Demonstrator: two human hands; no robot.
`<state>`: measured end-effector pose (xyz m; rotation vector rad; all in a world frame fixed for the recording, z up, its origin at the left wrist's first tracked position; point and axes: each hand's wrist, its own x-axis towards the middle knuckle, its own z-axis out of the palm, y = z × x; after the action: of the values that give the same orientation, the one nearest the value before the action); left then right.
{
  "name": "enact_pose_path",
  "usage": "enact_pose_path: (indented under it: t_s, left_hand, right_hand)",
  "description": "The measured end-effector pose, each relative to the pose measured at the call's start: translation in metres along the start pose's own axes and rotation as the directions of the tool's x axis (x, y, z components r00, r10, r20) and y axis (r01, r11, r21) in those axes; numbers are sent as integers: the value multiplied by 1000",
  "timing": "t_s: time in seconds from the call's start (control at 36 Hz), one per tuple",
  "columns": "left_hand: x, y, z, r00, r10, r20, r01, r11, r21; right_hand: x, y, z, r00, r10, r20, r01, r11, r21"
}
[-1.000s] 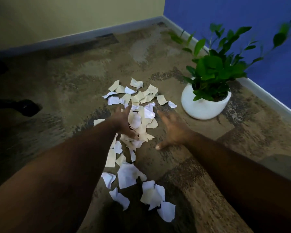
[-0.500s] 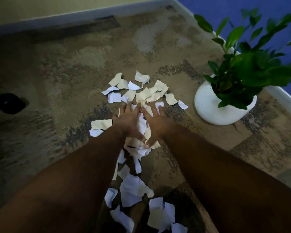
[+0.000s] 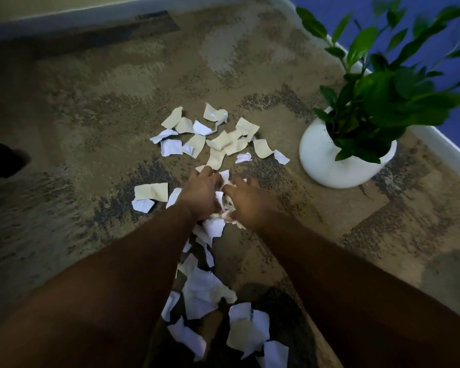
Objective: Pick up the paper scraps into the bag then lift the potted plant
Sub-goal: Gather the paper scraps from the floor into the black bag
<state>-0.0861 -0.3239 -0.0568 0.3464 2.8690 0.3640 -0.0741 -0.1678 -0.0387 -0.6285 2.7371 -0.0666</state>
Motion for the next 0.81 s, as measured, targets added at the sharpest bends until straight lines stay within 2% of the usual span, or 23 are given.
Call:
enact_pose_path:
  t_s: [0.06, 0.11, 0.19, 0.25, 0.36, 0.53, 0.64, 0.81]
  left_hand:
    - [-4, 7, -3, 1000, 6, 13, -6, 1000, -22]
    - [-9, 16, -6, 998, 24, 49, -21, 998, -57]
    - [-17, 28, -12, 988, 47, 145, -21, 984, -176]
    - [-23, 33, -15, 974, 40, 225, -4, 988, -157]
    - [-29, 44, -23, 964, 85, 252, -54, 990, -129]
    - [-29, 76, -51, 968, 138, 211, -120, 988, -95]
    - [-30, 103, -71, 961, 200, 188, -189, 979, -79]
    - [-29, 153, -95, 963, 252, 96, -248, 968, -44]
  right_hand:
    - [-11, -6, 2, 998, -18, -54, 16, 999, -31]
    - [-22, -13, 7, 999, -28, -44, 25, 997, -70]
    - [-37, -20, 13, 999, 25, -48, -25, 1000, 8]
    - [-47, -23, 13, 998, 20, -52, -17, 998, 54]
    - [-61, -18, -1, 995, 82, -58, -73, 987, 146]
    - [-80, 1, -31, 988, 145, -47, -125, 948, 292]
    - [-101, 23, -52, 988, 136, -71, -109, 949, 296]
    - [-140, 58, -84, 962, 195, -192, -136, 949, 283]
